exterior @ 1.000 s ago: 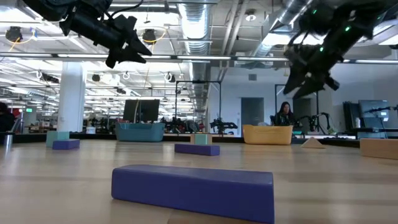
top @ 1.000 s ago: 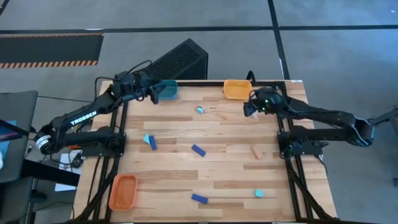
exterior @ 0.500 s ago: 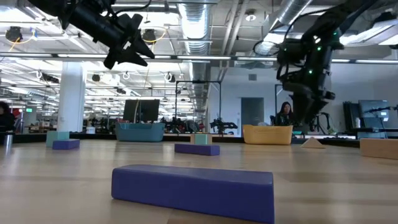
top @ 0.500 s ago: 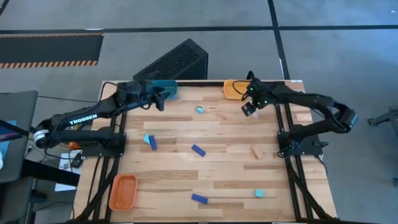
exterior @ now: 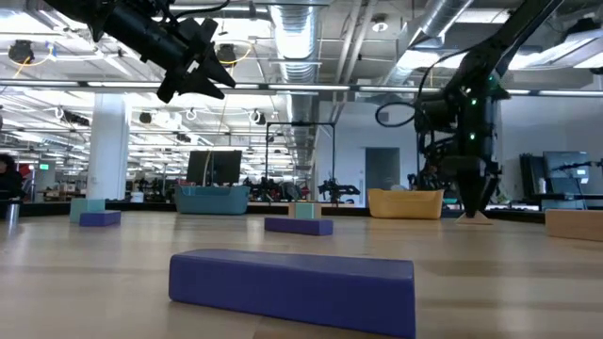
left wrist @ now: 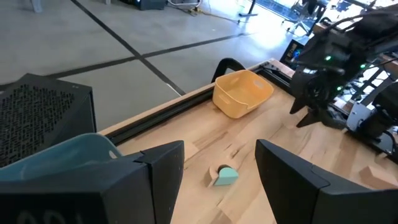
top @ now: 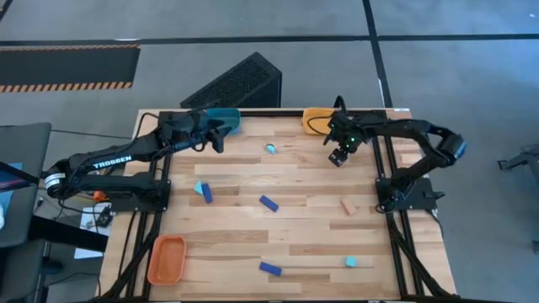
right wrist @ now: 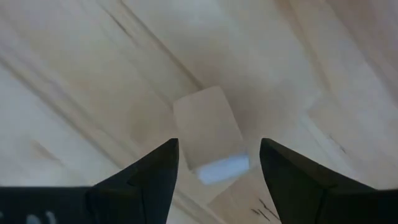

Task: Sort & place blocks by color
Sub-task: Put the top right brown block into the orange bin

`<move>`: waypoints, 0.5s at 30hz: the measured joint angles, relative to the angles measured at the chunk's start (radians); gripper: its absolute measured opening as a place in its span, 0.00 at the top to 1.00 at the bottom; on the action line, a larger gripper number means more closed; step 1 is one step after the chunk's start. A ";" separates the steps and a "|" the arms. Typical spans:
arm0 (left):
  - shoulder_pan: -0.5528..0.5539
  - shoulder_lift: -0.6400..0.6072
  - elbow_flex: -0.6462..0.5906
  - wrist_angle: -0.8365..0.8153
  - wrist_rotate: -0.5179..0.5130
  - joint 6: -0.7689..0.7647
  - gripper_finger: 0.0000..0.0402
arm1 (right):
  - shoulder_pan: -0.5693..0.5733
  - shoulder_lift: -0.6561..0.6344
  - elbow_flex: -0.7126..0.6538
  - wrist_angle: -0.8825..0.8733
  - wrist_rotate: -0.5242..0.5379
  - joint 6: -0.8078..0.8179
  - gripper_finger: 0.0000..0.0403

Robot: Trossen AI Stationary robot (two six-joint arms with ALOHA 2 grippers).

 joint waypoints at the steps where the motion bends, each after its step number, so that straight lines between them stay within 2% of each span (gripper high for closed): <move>1: 0.000 0.000 0.000 0.000 0.000 0.000 0.53 | -0.001 0.019 0.000 0.004 0.000 0.000 0.39; 5: 0.000 0.000 0.000 0.000 -0.001 -0.014 0.53 | 0.001 0.068 0.004 0.014 0.000 0.016 0.45; 12: 0.000 -0.005 0.000 0.003 -0.001 -0.131 0.53 | 0.032 0.051 0.000 0.045 0.013 0.033 0.68; 15: -0.015 -0.005 0.000 -0.016 0.018 -0.177 0.53 | 0.046 0.023 -0.003 0.052 0.002 0.073 0.69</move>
